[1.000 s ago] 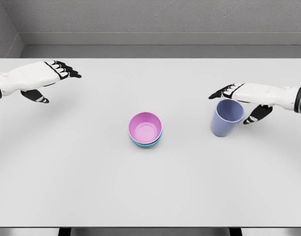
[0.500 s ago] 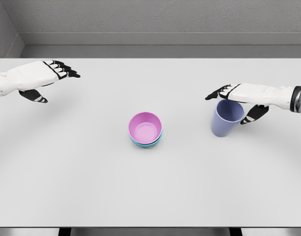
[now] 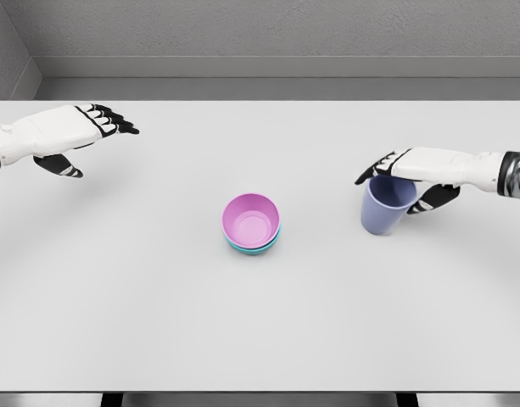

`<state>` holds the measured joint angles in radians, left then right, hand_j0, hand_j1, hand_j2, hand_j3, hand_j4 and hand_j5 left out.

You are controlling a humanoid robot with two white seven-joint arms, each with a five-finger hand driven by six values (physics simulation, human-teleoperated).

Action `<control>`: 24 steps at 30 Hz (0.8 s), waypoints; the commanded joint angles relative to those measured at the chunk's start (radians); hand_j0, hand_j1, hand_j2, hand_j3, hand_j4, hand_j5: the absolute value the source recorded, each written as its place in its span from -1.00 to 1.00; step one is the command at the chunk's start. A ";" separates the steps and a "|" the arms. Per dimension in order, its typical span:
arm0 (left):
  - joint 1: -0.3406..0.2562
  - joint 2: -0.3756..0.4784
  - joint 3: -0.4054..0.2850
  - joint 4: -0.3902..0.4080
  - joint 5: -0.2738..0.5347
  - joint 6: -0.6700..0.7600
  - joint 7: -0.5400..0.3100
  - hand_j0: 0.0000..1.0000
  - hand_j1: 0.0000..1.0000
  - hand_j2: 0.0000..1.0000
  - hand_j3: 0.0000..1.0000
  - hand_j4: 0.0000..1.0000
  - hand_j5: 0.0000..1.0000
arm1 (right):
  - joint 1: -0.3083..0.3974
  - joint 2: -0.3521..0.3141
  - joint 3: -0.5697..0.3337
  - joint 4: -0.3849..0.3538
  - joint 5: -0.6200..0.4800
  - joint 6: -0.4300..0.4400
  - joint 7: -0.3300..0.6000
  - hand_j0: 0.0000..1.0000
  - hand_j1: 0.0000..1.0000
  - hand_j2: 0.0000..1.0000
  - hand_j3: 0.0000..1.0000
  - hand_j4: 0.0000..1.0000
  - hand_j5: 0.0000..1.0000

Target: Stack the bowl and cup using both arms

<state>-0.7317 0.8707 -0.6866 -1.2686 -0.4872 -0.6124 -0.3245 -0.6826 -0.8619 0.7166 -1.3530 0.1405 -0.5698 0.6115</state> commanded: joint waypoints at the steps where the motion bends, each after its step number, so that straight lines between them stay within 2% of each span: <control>1: 0.000 0.001 0.001 0.000 0.006 0.002 0.001 1.00 1.00 1.00 1.00 1.00 1.00 | 0.000 0.000 0.001 0.000 -0.005 0.002 -0.001 0.40 0.40 0.40 0.40 0.40 0.40; 14: 0.000 0.002 0.001 0.000 0.006 0.002 -0.001 1.00 1.00 1.00 1.00 1.00 1.00 | -0.018 0.000 -0.009 -0.002 -0.005 0.001 -0.001 0.41 0.41 0.41 0.41 0.41 0.41; 24: 0.000 0.002 0.001 0.000 0.006 0.002 0.001 1.00 1.00 1.00 1.00 1.00 1.00 | -0.017 -0.002 -0.059 -0.008 -0.005 -0.001 -0.001 0.40 0.40 0.40 0.40 0.40 0.40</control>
<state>-0.7317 0.8718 -0.6866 -1.2686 -0.4873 -0.6124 -0.3242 -0.6995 -0.8621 0.6702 -1.3565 0.1418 -0.5726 0.6112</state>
